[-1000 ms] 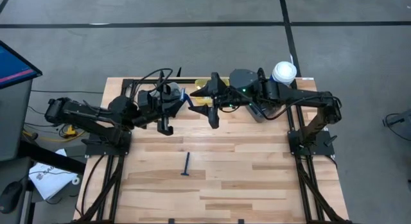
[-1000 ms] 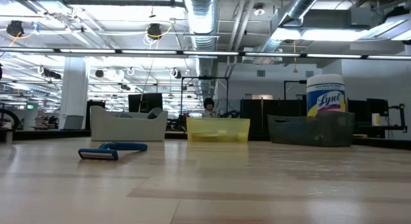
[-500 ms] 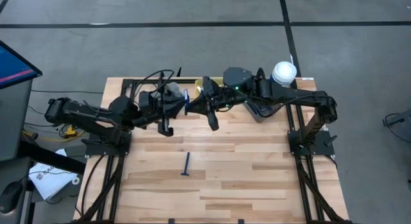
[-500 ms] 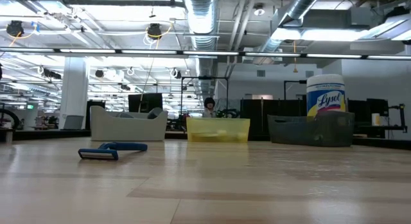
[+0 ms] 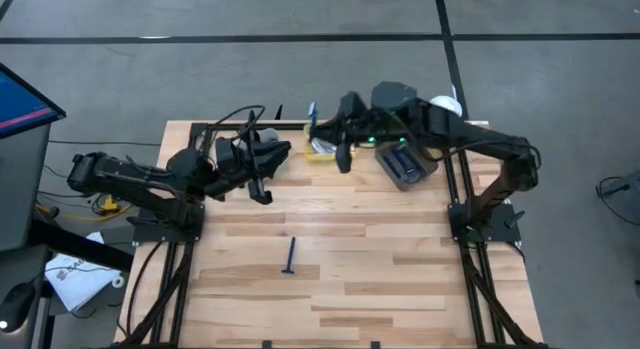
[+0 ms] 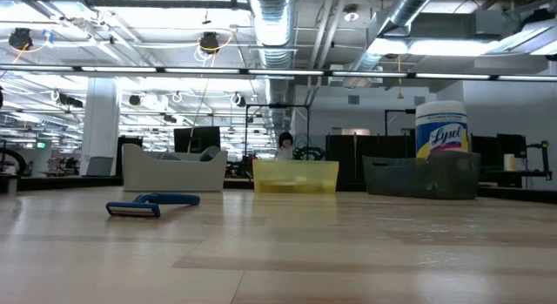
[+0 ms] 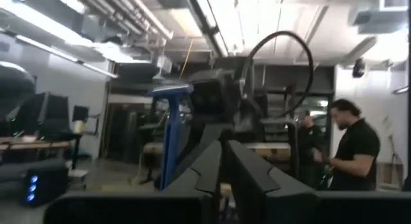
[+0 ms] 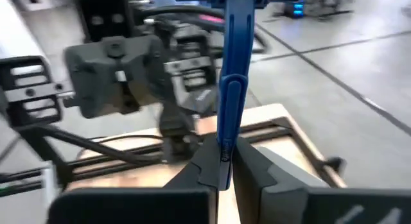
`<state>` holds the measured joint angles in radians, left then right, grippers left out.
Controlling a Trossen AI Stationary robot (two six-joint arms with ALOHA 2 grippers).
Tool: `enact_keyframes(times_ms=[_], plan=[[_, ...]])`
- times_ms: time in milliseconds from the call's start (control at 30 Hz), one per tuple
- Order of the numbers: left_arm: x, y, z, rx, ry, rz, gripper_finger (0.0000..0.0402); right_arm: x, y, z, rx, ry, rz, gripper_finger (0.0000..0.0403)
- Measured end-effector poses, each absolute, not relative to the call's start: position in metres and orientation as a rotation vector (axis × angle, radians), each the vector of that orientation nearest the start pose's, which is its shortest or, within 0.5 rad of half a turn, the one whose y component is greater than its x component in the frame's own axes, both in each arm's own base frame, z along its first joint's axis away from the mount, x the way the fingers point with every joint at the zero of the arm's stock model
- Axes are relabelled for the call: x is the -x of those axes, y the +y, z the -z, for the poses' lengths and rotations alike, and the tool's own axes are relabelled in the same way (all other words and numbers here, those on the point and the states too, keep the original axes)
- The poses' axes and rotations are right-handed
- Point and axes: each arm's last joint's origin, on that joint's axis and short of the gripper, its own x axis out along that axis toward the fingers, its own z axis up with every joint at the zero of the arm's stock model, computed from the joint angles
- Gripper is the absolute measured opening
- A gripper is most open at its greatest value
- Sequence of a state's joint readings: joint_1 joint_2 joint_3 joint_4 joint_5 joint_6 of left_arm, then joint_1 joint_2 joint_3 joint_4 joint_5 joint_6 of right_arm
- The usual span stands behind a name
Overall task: Pick & Place Travel size toiletries
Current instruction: Put the blue razor into the black bin
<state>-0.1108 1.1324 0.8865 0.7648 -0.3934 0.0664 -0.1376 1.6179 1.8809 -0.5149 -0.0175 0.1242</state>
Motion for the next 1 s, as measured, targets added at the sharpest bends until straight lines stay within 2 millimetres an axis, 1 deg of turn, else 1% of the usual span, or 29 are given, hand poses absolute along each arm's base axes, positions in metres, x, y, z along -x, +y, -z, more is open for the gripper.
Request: enact_keyframes(times_ms=[67, 167, 233, 300, 433, 500, 567, 633, 700, 833, 933, 1000], plan=[[-0.240, -0.015, -0.386, 0.077, -0.444, -0.321, 0.0040, -0.329, -0.055, -0.469, -0.142, 0.276, 0.212, 0.0010], [-0.237, -0.013, -0.379, 0.092, -0.328, -0.353, 0.0077, -0.299, -0.072, -0.469, -0.139, 0.390, 0.380, 0.0010], [-0.233, -0.012, -0.375, 0.112, -0.260, -0.365, 0.0099, -0.277, -0.086, -0.462, -0.137, 0.530, 0.520, 0.0010], [-0.228, -0.012, -0.372, 0.126, -0.205, -0.368, 0.0119, -0.259, -0.099, -0.455, -0.145, 0.656, 0.633, 0.0010], [-0.221, -0.011, -0.367, 0.153, -0.118, -0.375, 0.0146, -0.230, -0.125, -0.435, -0.214, 0.906, 0.779, 0.0010], [-0.219, -0.010, -0.364, 0.162, -0.087, -0.384, 0.0152, -0.222, -0.138, -0.418, -0.246, 0.998, 0.831, 0.0010], [-0.218, -0.010, -0.361, 0.170, -0.058, -0.386, 0.0157, -0.217, -0.148, -0.395, -0.284, 1.077, 0.872, 0.0010], [-0.218, -0.010, -0.358, 0.185, -0.029, -0.389, 0.0159, -0.210, -0.154, -0.371, -0.321, 1.150, 0.890, 0.0010], [-0.218, -0.010, -0.354, 0.198, 0.002, -0.392, 0.0161, -0.205, -0.156, -0.346, -0.349, 1.206, 0.885, 0.0010], [-0.218, -0.010, -0.348, 0.231, 0.059, -0.401, 0.0161, -0.202, -0.157, -0.289, -0.409, 1.312, 0.864, 0.0010], [-0.217, -0.011, -0.343, 0.259, 0.095, -0.408, 0.0161, -0.196, -0.155, -0.257, -0.457, 1.358, 0.839, 0.0010], [-0.216, -0.012, -0.340, 0.281, 0.123, -0.410, 0.0161, -0.194, -0.153, -0.242, -0.477, 1.381, 0.837, 0.0017]])
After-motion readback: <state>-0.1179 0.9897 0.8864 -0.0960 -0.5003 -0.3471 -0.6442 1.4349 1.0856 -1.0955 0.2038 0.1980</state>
